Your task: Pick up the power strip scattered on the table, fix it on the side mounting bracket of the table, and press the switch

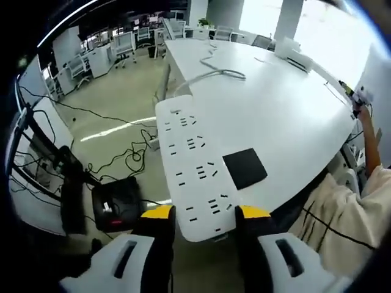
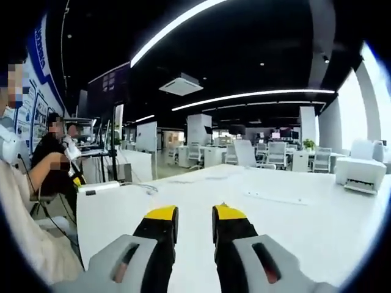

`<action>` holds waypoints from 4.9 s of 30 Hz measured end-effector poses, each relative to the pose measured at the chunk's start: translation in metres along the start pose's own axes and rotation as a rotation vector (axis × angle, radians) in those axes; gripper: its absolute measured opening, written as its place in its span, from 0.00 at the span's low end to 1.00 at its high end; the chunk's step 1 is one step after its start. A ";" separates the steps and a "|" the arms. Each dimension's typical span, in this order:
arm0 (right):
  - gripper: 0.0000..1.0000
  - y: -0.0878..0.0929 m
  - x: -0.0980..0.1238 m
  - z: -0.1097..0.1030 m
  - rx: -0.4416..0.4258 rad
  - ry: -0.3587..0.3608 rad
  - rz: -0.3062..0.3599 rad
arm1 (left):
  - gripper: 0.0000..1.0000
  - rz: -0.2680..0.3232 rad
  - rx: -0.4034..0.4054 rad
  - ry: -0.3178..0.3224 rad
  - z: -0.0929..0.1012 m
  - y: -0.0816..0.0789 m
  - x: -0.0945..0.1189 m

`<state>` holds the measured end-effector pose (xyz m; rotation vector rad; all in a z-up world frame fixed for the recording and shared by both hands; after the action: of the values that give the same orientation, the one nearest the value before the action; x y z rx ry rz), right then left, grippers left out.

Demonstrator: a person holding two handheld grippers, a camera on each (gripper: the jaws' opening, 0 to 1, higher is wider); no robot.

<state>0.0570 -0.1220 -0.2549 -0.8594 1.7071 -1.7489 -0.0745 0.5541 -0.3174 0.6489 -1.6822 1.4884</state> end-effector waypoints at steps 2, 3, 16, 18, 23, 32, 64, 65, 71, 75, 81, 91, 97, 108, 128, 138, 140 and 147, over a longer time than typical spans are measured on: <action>0.19 0.000 0.001 0.001 0.001 0.008 0.000 | 0.49 0.013 0.026 0.023 0.002 -0.001 -0.002; 0.20 0.000 0.000 0.001 0.002 0.008 -0.001 | 0.50 0.022 0.024 0.031 0.003 -0.001 -0.003; 0.20 0.002 0.003 -0.002 -0.004 0.016 0.003 | 0.50 0.349 0.056 0.058 0.003 -0.026 0.013; 0.20 0.001 0.004 -0.001 -0.004 0.019 0.006 | 0.50 0.387 0.063 0.077 0.004 -0.028 0.016; 0.20 -0.005 0.007 0.001 -0.001 0.030 0.026 | 0.49 0.462 0.051 0.072 0.005 -0.035 0.024; 0.22 -0.006 0.009 -0.006 0.012 0.025 0.025 | 0.54 0.611 0.045 0.039 0.006 -0.047 0.031; 0.29 0.001 0.050 -0.006 0.024 0.253 0.165 | 0.64 1.047 0.061 -0.145 0.039 -0.082 0.050; 0.31 0.002 0.050 -0.006 0.024 0.256 0.164 | 0.64 1.048 0.061 -0.148 0.040 -0.082 0.050; 0.36 0.010 0.060 -0.003 0.022 0.298 0.153 | 0.67 1.055 0.078 -0.165 0.048 -0.080 0.043; 0.41 0.018 0.069 0.002 0.014 0.325 0.164 | 0.70 1.039 0.095 -0.153 0.054 -0.079 0.034; 0.45 0.030 0.082 0.006 0.005 0.358 0.163 | 0.77 1.036 0.098 -0.149 0.069 -0.080 0.018; 0.53 0.044 0.096 0.004 -0.003 0.376 0.157 | 0.79 1.030 0.090 -0.112 0.090 -0.078 -0.008; 0.54 0.047 0.096 0.002 0.012 0.381 0.136 | 0.78 1.023 0.084 -0.102 0.098 -0.074 -0.018; 0.54 0.048 0.095 0.003 0.014 0.380 0.132 | 0.78 0.997 0.087 -0.090 0.102 -0.072 -0.025; 0.54 0.045 0.093 0.003 0.018 0.379 0.134 | 0.77 0.992 0.097 -0.089 0.102 -0.071 -0.024; 0.53 0.044 0.086 0.000 0.014 0.367 0.127 | 0.76 0.997 0.109 -0.092 0.105 -0.070 -0.026; 0.53 0.045 0.081 -0.001 0.008 0.363 0.122 | 0.76 0.999 0.114 -0.095 0.105 -0.070 -0.026; 0.53 0.047 0.061 -0.011 0.014 0.315 0.108 | 0.76 0.994 0.126 -0.080 0.106 -0.069 -0.033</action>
<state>0.0060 -0.1633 -0.2974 -0.4929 1.8967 -1.8963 -0.0240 0.4338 -0.3048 -0.1404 -2.1110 2.2599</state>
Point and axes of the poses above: the point that each gripper's makers call its tool centre point, and the gripper's own axes: x roughly backward along the fingers, z roughly to its right, y roughly out of its underside, the point moved 10 cm from there along x, roughly backward along the fingers, and after that the axes turned 6 degrees about -y, right-handed, at the moved point
